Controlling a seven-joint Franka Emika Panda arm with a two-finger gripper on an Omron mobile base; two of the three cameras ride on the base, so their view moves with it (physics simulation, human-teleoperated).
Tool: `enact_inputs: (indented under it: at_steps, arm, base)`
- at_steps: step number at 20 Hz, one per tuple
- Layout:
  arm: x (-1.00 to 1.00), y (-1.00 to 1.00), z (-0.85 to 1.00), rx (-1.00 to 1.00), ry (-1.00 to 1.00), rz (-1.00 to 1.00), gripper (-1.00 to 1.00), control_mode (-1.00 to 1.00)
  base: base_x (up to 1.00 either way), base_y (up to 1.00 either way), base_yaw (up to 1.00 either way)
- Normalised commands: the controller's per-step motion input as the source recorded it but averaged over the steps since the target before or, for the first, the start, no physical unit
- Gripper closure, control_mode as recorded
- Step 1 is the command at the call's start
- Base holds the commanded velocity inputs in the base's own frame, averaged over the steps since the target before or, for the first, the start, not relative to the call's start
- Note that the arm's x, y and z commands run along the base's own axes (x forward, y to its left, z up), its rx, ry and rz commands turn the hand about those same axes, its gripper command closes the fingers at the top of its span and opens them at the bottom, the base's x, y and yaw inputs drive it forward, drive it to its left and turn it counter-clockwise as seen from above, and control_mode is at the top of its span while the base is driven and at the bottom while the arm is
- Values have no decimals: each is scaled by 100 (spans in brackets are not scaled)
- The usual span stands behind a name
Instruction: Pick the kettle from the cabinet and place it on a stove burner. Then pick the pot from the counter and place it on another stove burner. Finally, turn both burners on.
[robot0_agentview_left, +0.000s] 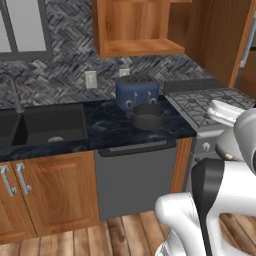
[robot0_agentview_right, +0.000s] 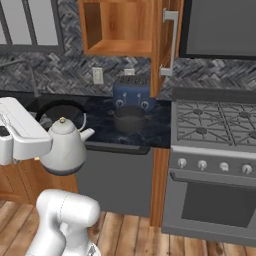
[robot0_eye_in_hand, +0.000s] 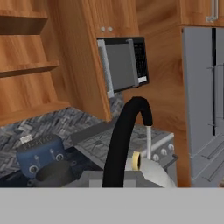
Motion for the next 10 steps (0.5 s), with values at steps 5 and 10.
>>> enact_inputs:
  at_steps: [5,10]
  arm:
    - [0,0,0,0,0,0,100,100]
    - [0,0,0,0,0,0,100,100]
  base:
    - [-23,-39,0]
    - [-15,-54,0]
